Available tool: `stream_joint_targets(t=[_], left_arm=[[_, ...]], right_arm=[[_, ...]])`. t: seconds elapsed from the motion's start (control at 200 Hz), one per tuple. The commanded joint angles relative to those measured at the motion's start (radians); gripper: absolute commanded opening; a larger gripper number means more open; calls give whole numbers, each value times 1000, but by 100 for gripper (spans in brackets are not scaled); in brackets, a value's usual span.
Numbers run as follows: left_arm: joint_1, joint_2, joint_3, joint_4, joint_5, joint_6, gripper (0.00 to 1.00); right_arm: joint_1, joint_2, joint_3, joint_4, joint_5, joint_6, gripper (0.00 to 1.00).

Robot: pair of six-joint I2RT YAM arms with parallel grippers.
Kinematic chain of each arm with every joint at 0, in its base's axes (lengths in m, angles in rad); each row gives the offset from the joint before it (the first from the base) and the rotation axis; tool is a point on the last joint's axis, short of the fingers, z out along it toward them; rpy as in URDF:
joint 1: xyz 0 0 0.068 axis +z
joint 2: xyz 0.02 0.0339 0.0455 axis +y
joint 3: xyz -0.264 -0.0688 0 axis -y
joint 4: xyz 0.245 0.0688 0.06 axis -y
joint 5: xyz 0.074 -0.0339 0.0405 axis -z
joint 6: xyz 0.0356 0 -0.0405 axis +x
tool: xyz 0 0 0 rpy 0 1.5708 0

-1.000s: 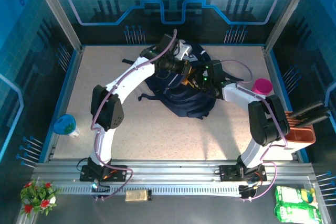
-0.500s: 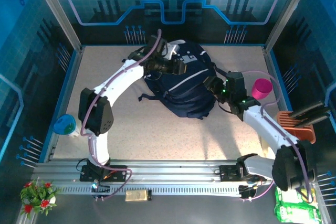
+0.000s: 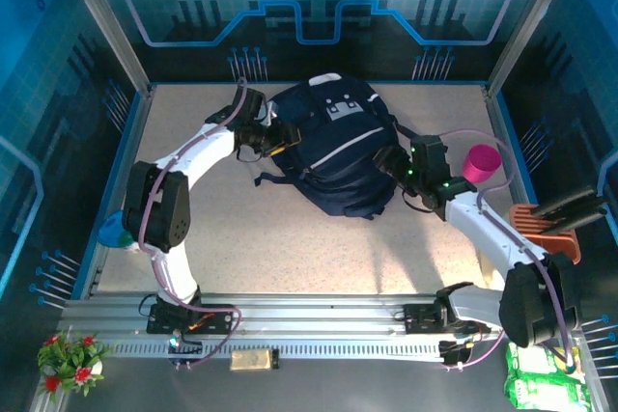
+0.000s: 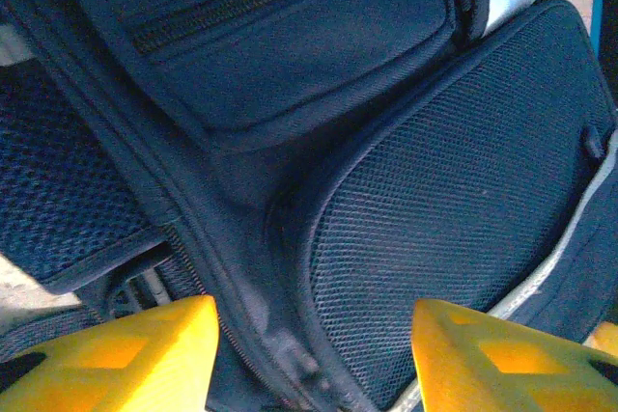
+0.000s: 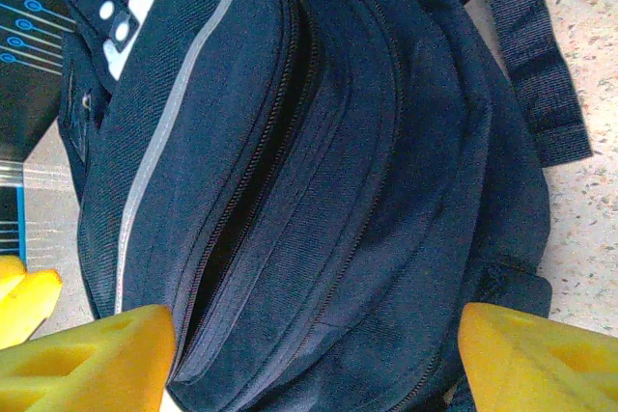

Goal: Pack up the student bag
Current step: Rotate the student bag at the top-center of the table.

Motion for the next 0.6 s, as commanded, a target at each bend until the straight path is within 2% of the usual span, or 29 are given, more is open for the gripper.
stream_joint_targets(t=[0.0, 0.19, 0.305, 0.41, 0.595], left_arm=[[2, 60, 47, 18, 59, -31, 52], [2, 127, 112, 15, 137, -38, 44], [1, 149, 128, 12, 171, -45, 35], [2, 160, 132, 4, 187, -42, 28], [7, 117, 90, 21, 177, -48, 3]], right_arm=[[14, 32, 33, 31, -51, -24, 77], [25, 127, 72, 51, -146, -50, 78], [28, 186, 120, 55, -187, -53, 78], [27, 240, 141, 67, -216, -57, 73], [27, 353, 207, 58, -270, -77, 65]])
